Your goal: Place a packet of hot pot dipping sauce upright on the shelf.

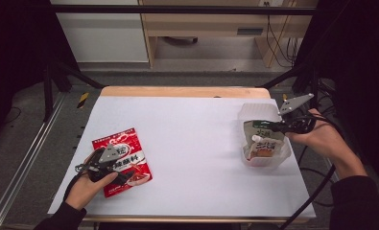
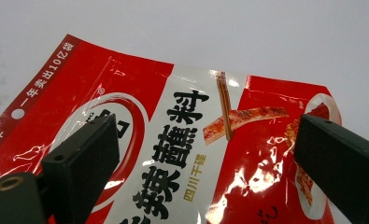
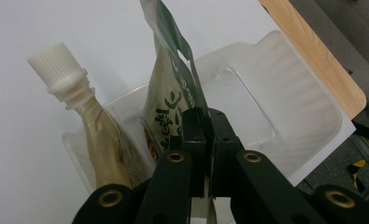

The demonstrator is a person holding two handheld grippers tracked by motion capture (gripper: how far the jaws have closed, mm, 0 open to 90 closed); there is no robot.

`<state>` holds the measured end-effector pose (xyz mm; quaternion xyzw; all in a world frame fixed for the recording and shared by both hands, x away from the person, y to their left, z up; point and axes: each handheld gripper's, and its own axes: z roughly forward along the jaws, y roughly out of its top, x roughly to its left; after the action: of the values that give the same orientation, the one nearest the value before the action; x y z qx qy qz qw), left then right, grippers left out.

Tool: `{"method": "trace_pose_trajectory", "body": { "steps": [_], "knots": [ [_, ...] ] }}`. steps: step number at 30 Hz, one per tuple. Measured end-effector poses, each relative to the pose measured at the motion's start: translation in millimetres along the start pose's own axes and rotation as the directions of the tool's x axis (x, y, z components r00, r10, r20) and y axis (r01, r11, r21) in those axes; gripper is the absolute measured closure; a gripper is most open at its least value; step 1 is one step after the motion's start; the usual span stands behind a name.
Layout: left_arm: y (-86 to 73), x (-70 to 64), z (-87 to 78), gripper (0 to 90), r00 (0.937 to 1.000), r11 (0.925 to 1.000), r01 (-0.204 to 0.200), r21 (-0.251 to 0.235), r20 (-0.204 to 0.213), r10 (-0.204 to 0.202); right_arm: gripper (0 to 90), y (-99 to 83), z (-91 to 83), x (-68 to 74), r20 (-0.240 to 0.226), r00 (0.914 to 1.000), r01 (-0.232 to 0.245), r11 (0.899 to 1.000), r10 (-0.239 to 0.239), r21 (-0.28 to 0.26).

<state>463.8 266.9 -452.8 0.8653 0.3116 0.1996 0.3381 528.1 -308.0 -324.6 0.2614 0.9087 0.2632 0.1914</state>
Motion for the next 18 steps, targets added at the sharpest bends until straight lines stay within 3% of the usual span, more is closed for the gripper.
{"method": "trace_pose_trajectory", "body": {
  "steps": [4,6,10,18],
  "knots": [
    [0.0,0.1,0.0,6.5,1.0000,1.0000,0.000,0.000,0.000,0.000,81.2,-6.1,-1.2,-0.4,0.013,0.9996,-0.023,1.000,0.023,0.017],
    [-0.1,0.1,0.1,6.5,1.0000,1.0000,-0.001,0.001,-0.001,0.001,72.3,-7.9,-1.3,0.8,0.014,0.9987,-0.049,0.999,0.049,0.013],
    [-0.2,0.4,0.3,6.5,1.0000,1.0000,0.001,0.001,-0.001,-0.001,60.6,-5.4,-3.5,4.0,0.025,0.9982,-0.054,0.999,0.054,-0.006],
    [0.0,0.1,0.1,6.5,1.0000,1.0000,0.001,-0.001,-0.002,-0.001,48.4,1.0,-6.9,7.5,0.050,0.9965,-0.064,0.997,0.066,-0.034]
  ]
}}
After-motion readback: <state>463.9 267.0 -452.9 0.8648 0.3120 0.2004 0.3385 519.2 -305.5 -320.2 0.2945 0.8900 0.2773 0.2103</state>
